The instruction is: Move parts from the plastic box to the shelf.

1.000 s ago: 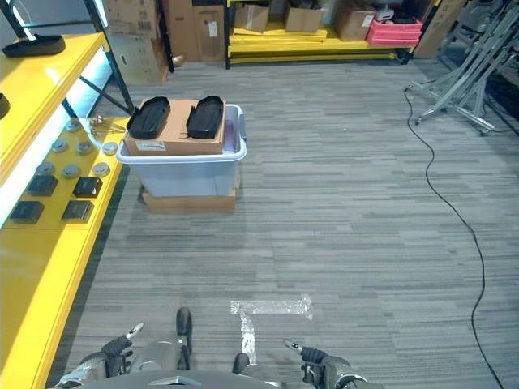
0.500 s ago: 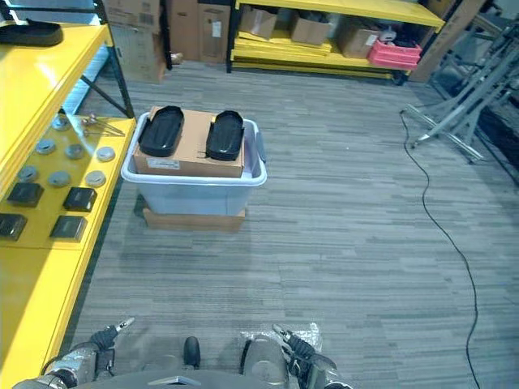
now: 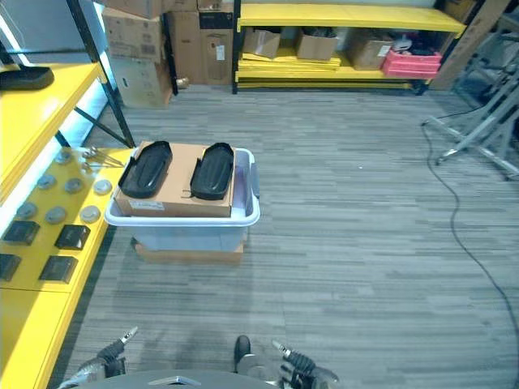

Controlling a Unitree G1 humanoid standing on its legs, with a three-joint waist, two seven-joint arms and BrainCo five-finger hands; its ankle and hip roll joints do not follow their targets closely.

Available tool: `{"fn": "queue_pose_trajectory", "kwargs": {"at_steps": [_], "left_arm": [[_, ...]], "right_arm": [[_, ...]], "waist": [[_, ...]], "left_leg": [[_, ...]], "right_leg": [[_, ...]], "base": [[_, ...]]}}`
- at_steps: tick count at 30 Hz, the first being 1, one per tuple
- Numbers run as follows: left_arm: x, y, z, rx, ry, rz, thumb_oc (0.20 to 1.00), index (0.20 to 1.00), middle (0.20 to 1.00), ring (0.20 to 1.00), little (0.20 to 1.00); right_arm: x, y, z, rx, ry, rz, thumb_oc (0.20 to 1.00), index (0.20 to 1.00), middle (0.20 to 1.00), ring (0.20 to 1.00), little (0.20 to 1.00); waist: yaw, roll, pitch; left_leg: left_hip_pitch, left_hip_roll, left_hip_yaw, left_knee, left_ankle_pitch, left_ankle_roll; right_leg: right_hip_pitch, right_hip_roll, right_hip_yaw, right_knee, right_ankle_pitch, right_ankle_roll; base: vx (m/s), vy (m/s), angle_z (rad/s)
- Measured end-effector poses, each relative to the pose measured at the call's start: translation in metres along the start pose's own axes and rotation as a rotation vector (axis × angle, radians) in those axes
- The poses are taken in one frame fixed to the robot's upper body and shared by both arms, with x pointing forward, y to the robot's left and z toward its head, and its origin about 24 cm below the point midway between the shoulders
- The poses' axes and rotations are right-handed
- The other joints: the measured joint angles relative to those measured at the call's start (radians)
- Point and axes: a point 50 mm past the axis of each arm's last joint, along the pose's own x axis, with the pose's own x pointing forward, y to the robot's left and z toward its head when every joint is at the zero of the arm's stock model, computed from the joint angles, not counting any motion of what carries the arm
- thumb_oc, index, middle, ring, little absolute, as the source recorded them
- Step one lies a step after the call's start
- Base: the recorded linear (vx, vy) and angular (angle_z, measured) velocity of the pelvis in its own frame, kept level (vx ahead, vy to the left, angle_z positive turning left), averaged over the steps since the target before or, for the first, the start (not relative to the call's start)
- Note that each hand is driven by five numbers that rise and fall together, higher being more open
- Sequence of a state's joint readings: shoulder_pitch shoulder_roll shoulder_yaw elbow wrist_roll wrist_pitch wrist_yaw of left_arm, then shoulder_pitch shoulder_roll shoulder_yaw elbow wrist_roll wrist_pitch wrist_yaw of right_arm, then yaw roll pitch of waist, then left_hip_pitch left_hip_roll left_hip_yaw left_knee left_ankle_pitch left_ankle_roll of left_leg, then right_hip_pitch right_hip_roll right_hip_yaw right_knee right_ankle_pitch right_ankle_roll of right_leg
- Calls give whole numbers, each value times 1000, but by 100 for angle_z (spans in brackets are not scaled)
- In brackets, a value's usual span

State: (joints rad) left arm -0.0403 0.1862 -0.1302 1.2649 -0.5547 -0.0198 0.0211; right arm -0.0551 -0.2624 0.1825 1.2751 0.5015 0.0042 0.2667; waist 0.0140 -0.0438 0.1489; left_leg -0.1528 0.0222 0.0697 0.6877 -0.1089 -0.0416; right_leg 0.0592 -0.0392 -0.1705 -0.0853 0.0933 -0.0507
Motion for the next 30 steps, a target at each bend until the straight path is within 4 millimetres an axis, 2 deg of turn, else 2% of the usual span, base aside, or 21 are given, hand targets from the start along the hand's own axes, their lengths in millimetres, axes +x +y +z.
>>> {"fn": "queue_pose_trajectory", "kwargs": {"at_steps": [1,2,3,4,5,6,8,10,11,14,15,16,17,18,19,21,23,25,26,28,30], "left_arm": [[0,0,1,0,-5,-2,1000,1000,1000,1000,1000],[0,-1,1,-1,-10,-5,1000,1000,1000,1000,1000],[0,0,3,-2,-19,-6,1000,1000,1000,1000,1000],[-1,4,-3,-4,-5,6,1000,1000,1000,1000,1000],[-1,5,-3,-3,-8,8,1000,1000,1000,1000,1000],[-2,7,-4,-4,-9,12,1000,1000,1000,1000,1000],[-2,8,-3,-6,-16,15,1000,1000,1000,1000,1000],[-1,10,2,-1,-24,23,1000,1000,1000,1000,1000],[-1,13,1,16,-21,31,1000,1000,1000,1000,1000],[0,11,8,65,-36,25,1000,1000,1000,1000,1000],[0,7,13,86,-48,15,1000,1000,1000,1000,1000],[1,7,20,106,-64,21,1000,1000,1000,1000,1000],[1,9,27,136,-86,33,1000,1000,1000,1000,1000],[0,16,36,165,-111,58,1000,1000,1000,1000,1000],[-1,24,55,192,-170,79,1000,1000,1000,1000,1000],[-4,33,72,212,-214,100,1000,1000,1000,1000,1000],[-6,37,91,238,-264,109,1000,1000,1000,1000,1000],[-7,38,93,246,-285,110,1000,1000,1000,1000,1000],[-8,39,89,243,-282,105,1000,1000,1000,1000,1000],[-6,36,68,231,-232,81,1000,1000,1000,1000,1000],[-5,33,39,232,-153,38,1000,1000,1000,1000,1000]], "right_arm": [[1,0,6,-9,-13,-5,1000,1000,1000,1000,1000],[0,-2,7,-13,-17,-17,1000,1000,1000,1000,1000],[1,-2,10,-19,-29,-17,1000,1000,1000,1000,1000],[1,-1,14,-24,-48,-15,1000,1000,1000,1000,1000],[1,0,18,-29,-69,-14,1000,1000,1000,1000,1000],[0,-2,22,-40,-99,-22,1000,1000,1000,1000,1000],[0,-5,29,-69,-126,-47,1000,1000,1000,1000,1000],[-1,-6,32,-205,-150,-106,1000,1000,1000,1000,1000],[-2,-7,35,-217,-179,-128,1000,1000,1000,1000,1000],[-4,-8,47,-201,-266,-165,1000,1000,1000,1000,1000],[-8,-10,56,-204,-334,-186,1000,1000,1000,1000,1000],[-9,-6,65,-207,-384,-182,1000,1000,1000,1000,1000],[-12,-2,75,-215,-442,-175,1000,1000,1000,1000,1000],[-14,6,86,-223,-509,-159,1000,1000,1000,1000,1000],[-18,13,93,-227,-568,-142,1000,1000,1000,1000,1000],[-21,19,102,-223,-627,-140,1000,1000,1000,1000,1000],[-24,25,116,-222,-682,-140,1000,1000,1000,1000,1000],[-27,35,134,-232,-740,-141,1000,1000,1000,1000,1000],[-29,38,139,-233,-764,-150,1000,1000,1000,1000,1000],[-33,40,151,-224,-803,-183,1000,1000,1000,1000,1000],[-38,40,163,-217,-832,-217,1000,1000,1000,1000,1000]], "waist": [[5,1,3],[2,6,6],[0,7,6],[2,6,7],[-1,7,9],[5,7,20],[14,2,39],[18,-16,50],[21,-27,56],[15,-20,53],[5,10,67],[-1,13,80],[-6,26,90],[-14,28,91],[-14,16,89],[-17,-3,88],[-30,-11,88],[-16,-8,88],[-11,-7,87],[1,-9,80],[15,-14,64]], "left_leg": [[-20,6,17,-70,-2,-1],[-24,6,30,-226,5,-1],[-23,7,36,-317,21,0],[-26,3,43,-406,43,-10],[-17,4,40,-483,77,-19],[-21,17,29,-583,153,-27],[-20,29,8,-631,190,-29],[1,31,21,-641,200,-14],[16,25,28,-639,202,-7],[74,10,58,-633,197,11],[138,15,70,-670,156,56],[169,12,69,-711,161,60],[186,17,67,-735,174,80],[191,7,66,-743,186,75],[186,-16,65,-745,179,74],[174,-39,44,-744,183,81],[168,-56,17,-745,183,81],[187,-70,16,-745,165,80],[197,-76,14,-744,159,75],[231,-90,10,-746,144,69],[241,-111,7,-746,136,70]], "right_leg": [[9,2,-4,-3,-12,-3],[18,10,-21,3,-15,13],[25,16,-24,4,-17,14],[36,23,-23,3,-32,31],[45,31,-27,3,-30,26],[56,54,-30,4,-49,14],[76,65,-31,4,-61,22],[90,62,-39,4,-73,23],[100,57,-41,4,-82,20],[114,53,-55,12,-110,41],[81,49,-63,131,-155,70],[33,32,-61,253,-189,81],[-49,11,-61,411,-218,99],[-107,-23,-52,478,-242,116],[-136,-61,-27,405,-244,123],[-161,-99,3,307,-228,126],[-167,-113,48,226,-189,147],[-156,-111,52,195,-140,150],[-139,-107,49,184,-128,150],[-61,-94,45,118,-100,146],[8,-99,46,35,-36,149]], "base": [[372,149,17],[242,130,7],[220,125,1],[102,65,-5],[221,177,-6],[209,204,-7],[181,211,-6],[112,127,-1],[108,120,3],[158,180,15],[184,90,20],[192,3,19],[99,-120,20],[95,-157,25],[73,-142,31],[75,-134,35],[98,-122,45],[241,-119,14],[342,-102,1],[218,-51,4],[135,-8,4]]}}
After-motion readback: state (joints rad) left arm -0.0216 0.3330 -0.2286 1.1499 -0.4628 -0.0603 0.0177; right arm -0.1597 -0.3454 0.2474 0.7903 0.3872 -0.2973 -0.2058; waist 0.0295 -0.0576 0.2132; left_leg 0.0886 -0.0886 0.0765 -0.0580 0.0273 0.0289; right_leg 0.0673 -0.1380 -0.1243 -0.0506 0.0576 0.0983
